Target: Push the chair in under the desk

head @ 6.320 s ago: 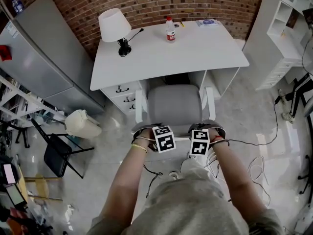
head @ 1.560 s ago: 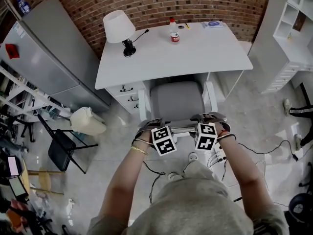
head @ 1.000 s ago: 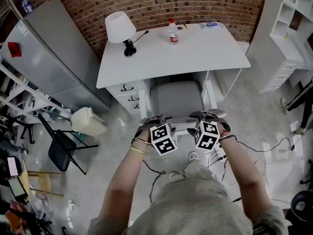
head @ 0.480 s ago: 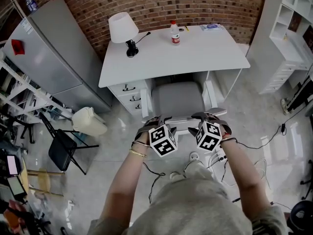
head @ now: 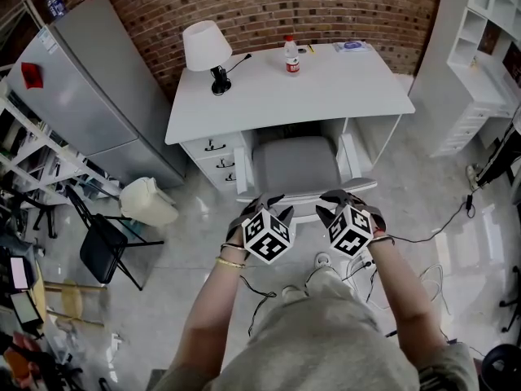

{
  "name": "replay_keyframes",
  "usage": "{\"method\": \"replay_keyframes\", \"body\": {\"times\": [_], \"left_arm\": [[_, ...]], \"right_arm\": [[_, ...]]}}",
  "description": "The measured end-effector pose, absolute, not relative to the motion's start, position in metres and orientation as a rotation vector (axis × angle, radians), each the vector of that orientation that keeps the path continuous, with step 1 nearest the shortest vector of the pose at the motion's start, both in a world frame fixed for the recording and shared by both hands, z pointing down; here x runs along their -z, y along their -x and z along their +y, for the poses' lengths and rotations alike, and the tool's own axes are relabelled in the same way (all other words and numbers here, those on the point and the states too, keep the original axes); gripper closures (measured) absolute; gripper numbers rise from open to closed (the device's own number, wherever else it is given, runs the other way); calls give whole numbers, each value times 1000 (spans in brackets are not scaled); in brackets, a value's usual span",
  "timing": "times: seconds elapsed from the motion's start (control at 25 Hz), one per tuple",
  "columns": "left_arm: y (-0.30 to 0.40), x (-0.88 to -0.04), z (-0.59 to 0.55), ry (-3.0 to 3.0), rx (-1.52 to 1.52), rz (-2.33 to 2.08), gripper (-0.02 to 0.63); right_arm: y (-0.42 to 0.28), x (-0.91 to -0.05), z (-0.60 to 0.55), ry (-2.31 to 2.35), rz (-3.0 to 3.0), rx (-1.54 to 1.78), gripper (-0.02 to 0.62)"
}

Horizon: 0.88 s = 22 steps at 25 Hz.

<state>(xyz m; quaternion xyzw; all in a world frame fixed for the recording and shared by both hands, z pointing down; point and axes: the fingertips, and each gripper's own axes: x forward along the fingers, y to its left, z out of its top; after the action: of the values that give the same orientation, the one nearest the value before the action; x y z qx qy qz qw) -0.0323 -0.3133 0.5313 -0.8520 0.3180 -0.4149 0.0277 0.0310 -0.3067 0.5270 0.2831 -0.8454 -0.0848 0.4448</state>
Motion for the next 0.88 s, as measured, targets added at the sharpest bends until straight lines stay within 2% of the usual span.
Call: {"method": "replay_keyframes", "body": {"times": [0.24, 0.48, 0.88], "left_arm": [[34, -518, -308, 2681, 1178, 1098, 500], [35, -508, -301, 2702, 1083, 1206, 555], [38, -490, -288, 2811, 840, 1398, 592]], "right_arm": [[-34, -516, -304, -807, -2118, 198, 560], [-31, -501, -301, -911, -2179, 153, 570], [-22, -471, -288, -1078, -2347, 32, 586]]}}
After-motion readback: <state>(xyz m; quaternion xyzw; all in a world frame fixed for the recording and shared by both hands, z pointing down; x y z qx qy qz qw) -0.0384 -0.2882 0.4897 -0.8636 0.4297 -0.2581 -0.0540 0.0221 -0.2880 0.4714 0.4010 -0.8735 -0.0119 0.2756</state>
